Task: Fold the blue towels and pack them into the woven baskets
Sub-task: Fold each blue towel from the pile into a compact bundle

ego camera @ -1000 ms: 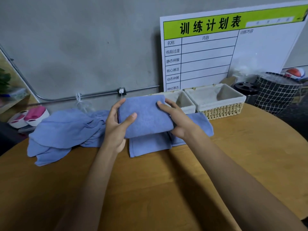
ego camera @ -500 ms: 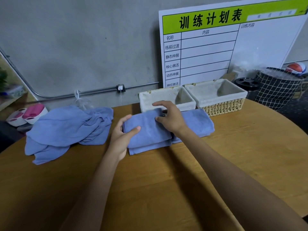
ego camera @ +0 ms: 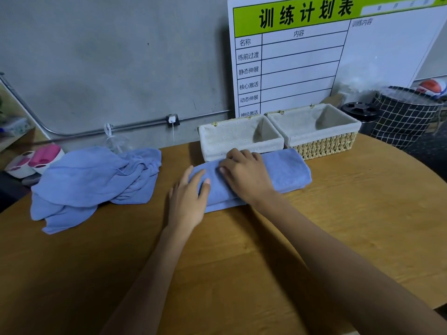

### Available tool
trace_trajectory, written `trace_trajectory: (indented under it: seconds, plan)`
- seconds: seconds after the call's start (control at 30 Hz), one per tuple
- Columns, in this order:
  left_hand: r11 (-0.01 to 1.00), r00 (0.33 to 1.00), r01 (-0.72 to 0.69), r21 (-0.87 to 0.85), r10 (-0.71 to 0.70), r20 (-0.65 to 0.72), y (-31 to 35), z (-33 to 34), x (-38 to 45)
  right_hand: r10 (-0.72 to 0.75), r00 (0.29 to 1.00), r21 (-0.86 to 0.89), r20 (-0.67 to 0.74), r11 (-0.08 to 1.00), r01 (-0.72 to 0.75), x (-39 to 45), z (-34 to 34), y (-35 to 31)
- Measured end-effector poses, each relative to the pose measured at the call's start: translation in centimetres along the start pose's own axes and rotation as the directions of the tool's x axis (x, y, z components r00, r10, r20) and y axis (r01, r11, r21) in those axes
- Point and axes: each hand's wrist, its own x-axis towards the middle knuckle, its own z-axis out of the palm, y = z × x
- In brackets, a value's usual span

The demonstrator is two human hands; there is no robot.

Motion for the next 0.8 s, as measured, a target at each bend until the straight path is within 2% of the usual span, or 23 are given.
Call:
trace_trajectory:
  seconds: [0.13, 0.2, 0.3, 0.37, 0.43, 0.57, 0.63, 0.73, 0.8]
  plan:
    - [0.991, 0.996, 0.057, -0.121, -0.066, -0.065, -0.3, 0.4, -0.5, -0.043, 0.993, 0.024, 0.11, 0.999, 0.041, -1.1, 0.8, -0.2]
    - [0.98, 0.995, 0.095, -0.175, -0.1, -0.02, -0.2, 0.1, -1.0, -0.03, 0.992, 0.02, 0.122, 0.999, 0.028, -1.0, 0.7, -0.2]
    - [0.956, 0.996, 0.076, -0.283, -0.084, -0.015, -0.6, -0.5, -1.8, -0.011, 0.999, 0.035, 0.045, 0.999, 0.01, -1.5, -0.2, -1.1]
    - [0.937, 0.988, 0.04, -0.348, -0.088, -0.123, -1.7, -1.5, -2.4, -0.016, 0.998, 0.119, -0.056, 0.993, 0.023, -2.9, -1.0, -2.2]
    - [0.935, 0.969, 0.066, -0.349, -0.143, -0.202, -3.8, -3.0, -3.1, -0.052, 0.995, 0.217, -0.083, 0.974, 0.069, -4.7, -1.5, -4.0]
    - [0.963, 0.937, 0.134, -0.235, -0.2, -0.285, -7.9, -6.9, -4.7, -0.155, 0.988, 0.306, -0.023, 0.939, 0.155, -5.6, -0.8, -8.4]
    - [0.98, 0.93, 0.14, -0.144, -0.18, -0.322, -9.7, -9.3, -4.6, -0.189, 0.982, 0.321, -0.024, 0.929, 0.186, -4.4, -0.5, -10.3]
    - [0.985, 0.935, 0.111, 0.134, -0.058, -0.35, -13.0, -13.3, -2.4, -0.217, 0.975, 0.332, -0.038, 0.918, 0.217, -1.7, -0.3, -12.4]
    - [0.94, 0.938, 0.113, 0.322, 0.005, -0.346, -15.2, -16.0, 0.0, -0.208, 0.978, 0.357, -0.034, 0.911, 0.206, 0.3, 0.3, -13.2]
